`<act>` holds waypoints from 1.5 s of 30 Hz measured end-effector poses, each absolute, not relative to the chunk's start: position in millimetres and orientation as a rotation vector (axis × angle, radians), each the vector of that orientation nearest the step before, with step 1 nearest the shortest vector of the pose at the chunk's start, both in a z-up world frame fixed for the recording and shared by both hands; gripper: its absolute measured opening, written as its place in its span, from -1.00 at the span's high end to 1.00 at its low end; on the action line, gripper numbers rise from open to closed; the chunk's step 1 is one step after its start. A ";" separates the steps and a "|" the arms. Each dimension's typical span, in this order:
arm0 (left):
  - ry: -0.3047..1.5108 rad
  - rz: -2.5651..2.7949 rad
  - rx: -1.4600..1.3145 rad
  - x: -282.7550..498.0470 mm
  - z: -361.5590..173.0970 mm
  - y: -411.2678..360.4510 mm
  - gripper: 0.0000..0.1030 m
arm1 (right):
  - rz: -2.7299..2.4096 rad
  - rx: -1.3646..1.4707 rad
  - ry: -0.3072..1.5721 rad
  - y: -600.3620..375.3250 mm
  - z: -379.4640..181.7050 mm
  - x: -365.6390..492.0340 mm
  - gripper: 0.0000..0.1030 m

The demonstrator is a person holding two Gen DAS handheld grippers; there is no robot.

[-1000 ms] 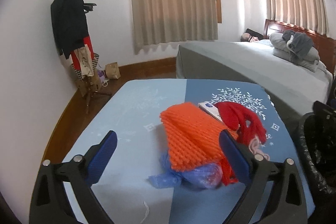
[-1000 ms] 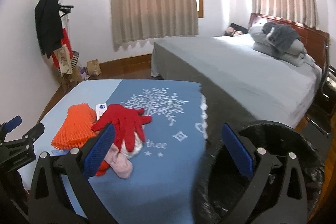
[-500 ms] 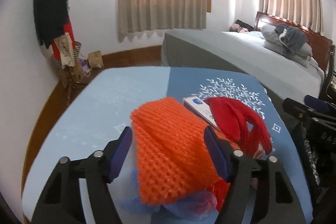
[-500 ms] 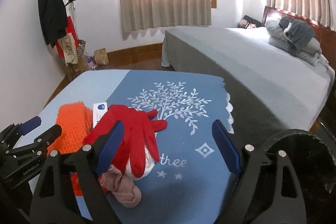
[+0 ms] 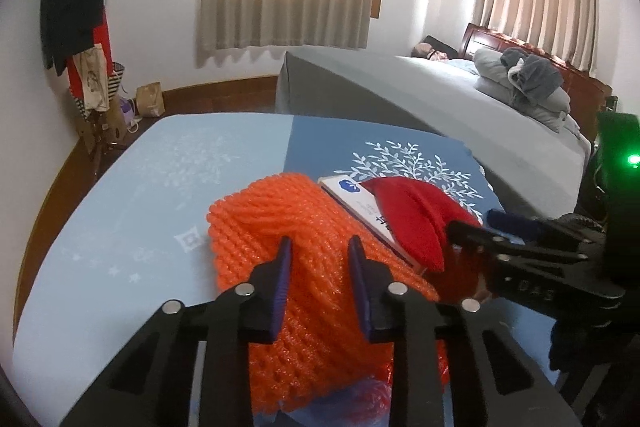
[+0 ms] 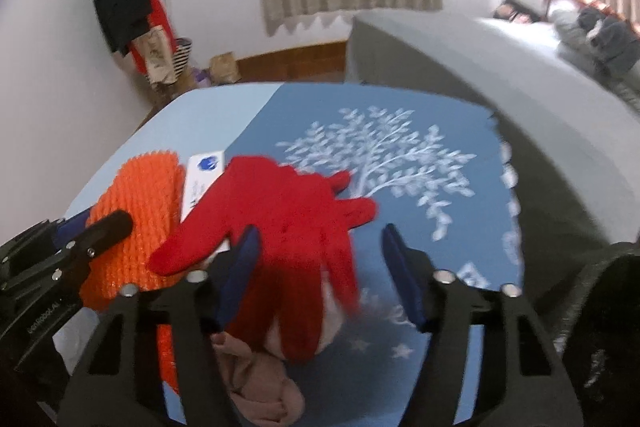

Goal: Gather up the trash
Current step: 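Carry the orange net and red glove over the black bin while both grippers open to drop them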

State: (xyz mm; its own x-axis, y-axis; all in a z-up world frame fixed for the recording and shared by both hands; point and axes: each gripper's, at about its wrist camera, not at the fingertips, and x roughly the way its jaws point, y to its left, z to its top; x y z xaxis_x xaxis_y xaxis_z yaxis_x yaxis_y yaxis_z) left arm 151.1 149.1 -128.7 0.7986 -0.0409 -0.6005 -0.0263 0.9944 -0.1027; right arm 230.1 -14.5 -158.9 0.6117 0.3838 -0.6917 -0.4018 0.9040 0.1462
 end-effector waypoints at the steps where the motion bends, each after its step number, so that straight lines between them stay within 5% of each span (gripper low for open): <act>1: 0.646 -0.011 -0.107 151.6 -128.7 148.7 0.52 | 0.469 -0.025 0.806 -12.2 -160.6 230.5 0.18; 4: 0.640 -0.014 -0.103 151.6 -126.7 147.2 0.59 | 0.545 -0.008 0.845 -6.4 -164.1 231.1 0.70; 6: 0.625 -0.013 -0.093 150.9 -123.1 142.3 0.61 | 0.553 -0.013 0.836 -5.6 -161.2 228.2 0.80; 26: 0.501 -0.051 -0.105 134.8 -66.2 132.5 0.63 | 0.537 0.073 0.588 -68.9 -67.5 192.2 0.82; 45: 0.498 -0.361 -0.065 132.5 -51.7 -0.2 0.63 | 0.272 0.080 0.548 -197.0 -59.0 123.3 0.82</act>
State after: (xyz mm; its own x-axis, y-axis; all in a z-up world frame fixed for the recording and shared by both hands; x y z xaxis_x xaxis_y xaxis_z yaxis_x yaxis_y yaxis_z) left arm 132.5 -0.2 -51.7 0.8168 -0.3538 -0.4557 0.3225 0.9349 -0.1478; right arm 123.3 -197.0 -59.0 0.8186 0.2766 -0.5034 -0.2340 0.9610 0.1475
